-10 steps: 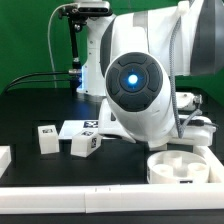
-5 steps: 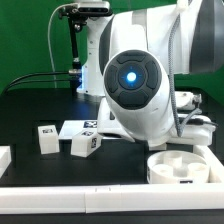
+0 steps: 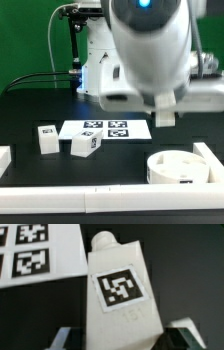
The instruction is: Assemble stool
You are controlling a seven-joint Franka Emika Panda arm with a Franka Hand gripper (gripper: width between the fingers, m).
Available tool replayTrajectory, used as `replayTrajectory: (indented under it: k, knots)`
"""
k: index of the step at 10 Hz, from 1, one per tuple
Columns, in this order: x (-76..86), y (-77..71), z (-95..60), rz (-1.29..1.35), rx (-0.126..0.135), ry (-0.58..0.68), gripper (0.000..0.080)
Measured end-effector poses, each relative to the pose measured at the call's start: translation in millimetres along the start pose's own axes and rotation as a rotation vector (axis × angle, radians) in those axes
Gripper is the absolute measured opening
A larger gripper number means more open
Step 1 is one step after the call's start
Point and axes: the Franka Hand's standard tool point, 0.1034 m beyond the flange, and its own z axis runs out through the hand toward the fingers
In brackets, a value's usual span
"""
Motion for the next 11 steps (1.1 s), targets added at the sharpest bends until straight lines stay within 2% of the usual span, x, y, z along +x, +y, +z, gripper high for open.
replayTrajectory:
  k: [2,4,5,6,7,8,10,11]
  knots:
    - [1.2,-3.2,1.6,-0.003,0.008,0.122,0.0318]
    - [3.5,-7.8,-6.5,-0.011,0.019,0.260,0.0318]
    - [3.6,-12.2,-25.6,-0.023,0.034,0.293,0.0318]
    - [9.2,-14.0,-58.3,-0.053,0.077,0.376,0.0318]
    - [16.7,-12.7,-80.0,-0.080,0.114,0.462,0.0318]
    - [23.0,-15.3,-89.6,-0.087,0.106,0.574,0.0318]
    - [22.3,-14.0,-84.7,-0.083,0.102,0.659,0.0318]
    - [27.2,-14.4,-89.1,-0.081,0.102,0.727,0.0318]
